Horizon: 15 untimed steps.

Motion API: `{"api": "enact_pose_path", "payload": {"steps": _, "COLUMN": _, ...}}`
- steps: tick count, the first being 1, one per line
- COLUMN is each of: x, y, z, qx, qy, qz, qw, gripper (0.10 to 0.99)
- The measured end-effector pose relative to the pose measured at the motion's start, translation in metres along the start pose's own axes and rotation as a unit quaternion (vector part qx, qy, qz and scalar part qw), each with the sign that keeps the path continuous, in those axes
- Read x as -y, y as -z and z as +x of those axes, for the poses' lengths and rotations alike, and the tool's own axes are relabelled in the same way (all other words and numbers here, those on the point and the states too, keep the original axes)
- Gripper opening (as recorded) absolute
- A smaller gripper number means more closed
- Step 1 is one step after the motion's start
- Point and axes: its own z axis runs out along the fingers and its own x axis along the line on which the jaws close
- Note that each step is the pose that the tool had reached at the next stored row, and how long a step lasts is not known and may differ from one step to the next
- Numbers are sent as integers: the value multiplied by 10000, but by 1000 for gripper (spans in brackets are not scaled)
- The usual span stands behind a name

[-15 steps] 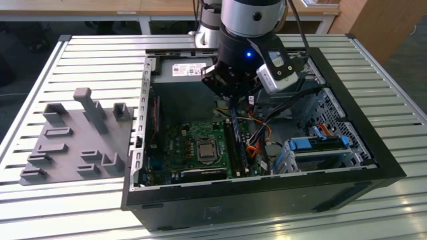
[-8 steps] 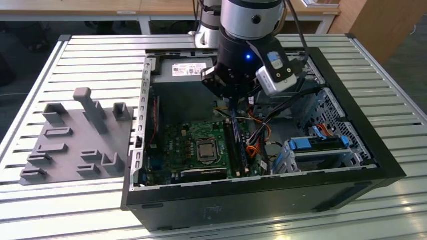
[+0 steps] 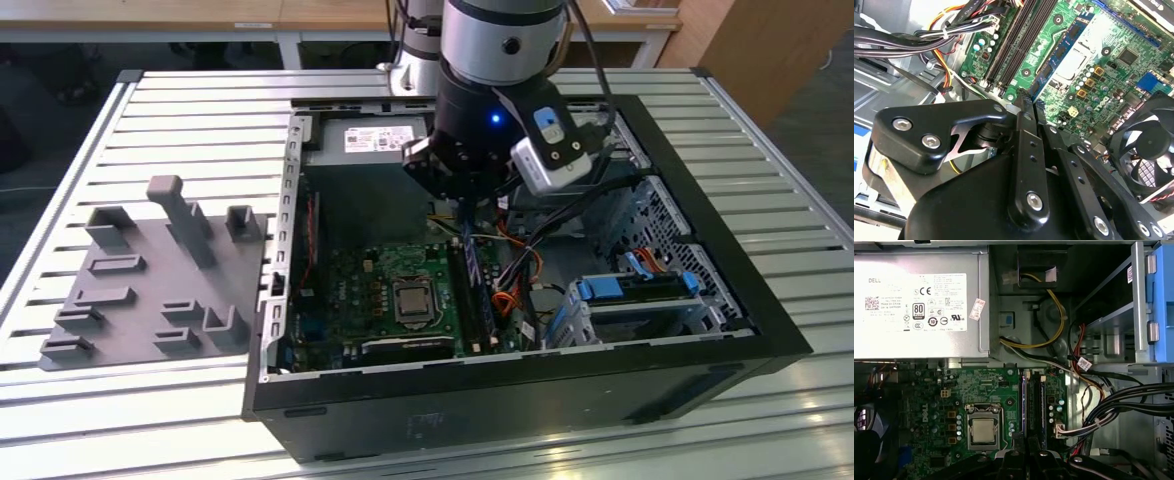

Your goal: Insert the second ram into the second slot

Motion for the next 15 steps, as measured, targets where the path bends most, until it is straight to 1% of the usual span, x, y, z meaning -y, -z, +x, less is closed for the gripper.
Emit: {"api": "enact_pose_path", "payload": {"steps": 15, "x": 4, "y": -90, "z": 1, "qx": 0, "qy": 0, "qz": 0, "qw": 10000, "gripper": 137}}
